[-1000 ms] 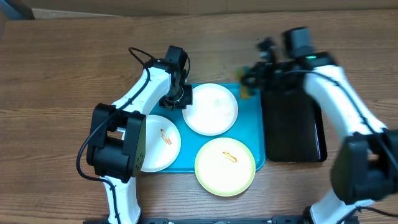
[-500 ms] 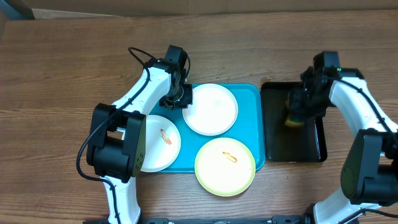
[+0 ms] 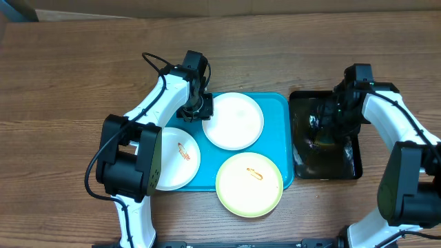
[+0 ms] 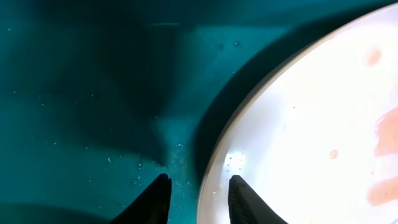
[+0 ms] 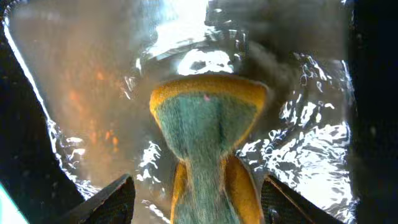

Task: Clean dirty plates on tray and stack at the side
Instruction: 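Return the sponge to the black tray and release it, then lift the white plate with left gripper and place it left of tray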

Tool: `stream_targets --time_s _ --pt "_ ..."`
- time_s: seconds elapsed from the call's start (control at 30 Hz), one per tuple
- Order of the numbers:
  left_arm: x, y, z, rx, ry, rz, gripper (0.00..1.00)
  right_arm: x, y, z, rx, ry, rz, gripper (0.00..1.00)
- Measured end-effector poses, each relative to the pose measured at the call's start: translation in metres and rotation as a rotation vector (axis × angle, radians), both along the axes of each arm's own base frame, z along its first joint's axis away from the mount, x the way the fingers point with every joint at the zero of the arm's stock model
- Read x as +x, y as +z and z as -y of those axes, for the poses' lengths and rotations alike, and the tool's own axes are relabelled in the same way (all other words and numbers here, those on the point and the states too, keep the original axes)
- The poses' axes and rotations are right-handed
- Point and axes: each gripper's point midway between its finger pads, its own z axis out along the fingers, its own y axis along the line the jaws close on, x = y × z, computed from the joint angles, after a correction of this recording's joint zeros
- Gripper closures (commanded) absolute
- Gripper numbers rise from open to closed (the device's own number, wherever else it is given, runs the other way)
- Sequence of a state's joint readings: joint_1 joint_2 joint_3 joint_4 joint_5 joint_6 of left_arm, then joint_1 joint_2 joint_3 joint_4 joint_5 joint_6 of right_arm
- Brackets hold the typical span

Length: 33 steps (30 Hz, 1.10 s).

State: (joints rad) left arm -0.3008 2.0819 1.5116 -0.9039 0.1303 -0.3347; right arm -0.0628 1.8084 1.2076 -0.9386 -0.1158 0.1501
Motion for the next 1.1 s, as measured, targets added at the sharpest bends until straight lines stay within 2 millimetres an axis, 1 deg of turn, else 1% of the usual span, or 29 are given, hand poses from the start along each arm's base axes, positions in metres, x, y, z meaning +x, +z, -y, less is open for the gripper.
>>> stream_targets --time_s 0.03,0.07,0.1,0.13,0.2,0.23,0.27,0.3,0.33,0.4,0.5,0.57,0.67,0.73,0.77,0.9,1.1 --pt "-0.001 0.0 0.0 0.001 0.0 -0.004 0.67 0.002 0.005 0.002 0.0 -0.009 0.002 0.27" --pt "-0.002 0.0 -0.001 0.003 0.0 -0.007 0.67 0.007 0.013 0.006 0.0 -0.024 0.009 0.27" --pt "-0.002 0.0 -0.001 0.003 0.0 -0.01 0.67 0.018 0.025 0.014 -0.002 -0.046 0.042 0.26" --pt "-0.003 0.0 -0.001 0.004 0.0 -0.011 0.67 0.028 0.036 0.021 -0.005 -0.066 0.075 0.22" --pt "-0.003 0.0 -0.001 0.004 0.0 -0.014 0.67 0.048 0.056 0.041 -0.013 -0.114 0.147 0.1" --pt "-0.003 0.0 -0.001 0.005 0.0 -0.013 0.67 0.056 0.066 0.054 -0.02 -0.144 0.187 0.04" --pt "-0.003 0.0 -0.001 0.005 0.0 -0.014 0.68 0.062 0.072 0.066 -0.026 -0.173 0.216 0.0" --pt "-0.003 0.0 -0.001 0.005 0.0 -0.013 0.68 0.064 0.076 0.086 -0.033 -0.228 0.236 0.0" --pt "-0.003 0.0 -0.001 0.004 0.0 -0.013 0.69 0.062 0.076 0.098 -0.039 -0.258 0.238 0.0" --pt "-0.003 0.0 -0.001 0.004 0.0 -0.012 0.7 0.059 0.076 0.117 -0.047 -0.304 0.247 0.0" --pt "-0.002 0.0 0.0 0.003 -0.001 -0.009 0.71 0.053 0.076 0.134 -0.053 -0.347 0.245 0.0" --pt "-0.001 0.0 0.0 0.002 -0.001 -0.006 0.72 0.052 0.076 0.138 -0.056 -0.357 0.244 0.0" --pt "-0.002 0.0 0.001 0.002 -0.005 -0.005 0.73 0.052 0.076 0.138 -0.057 -0.357 0.244 0.0" --pt "-0.003 0.0 0.004 0.003 -0.013 -0.004 0.72 0.052 0.076 0.138 -0.057 -0.355 0.245 0.0" --pt "-0.004 0.0 0.007 0.003 -0.019 -0.003 0.7 0.052 0.076 0.138 -0.057 -0.355 0.245 0.0" --pt "-0.005 -0.001 0.015 0.021 -0.045 0.013 0.69 0.052 0.076 0.138 -0.057 -0.355 0.244 0.0" --pt "-0.01 -0.008 0.01 0.067 -0.053 0.009 0.72 0.052 0.076 0.138 -0.057 -0.355 0.244 0.0"
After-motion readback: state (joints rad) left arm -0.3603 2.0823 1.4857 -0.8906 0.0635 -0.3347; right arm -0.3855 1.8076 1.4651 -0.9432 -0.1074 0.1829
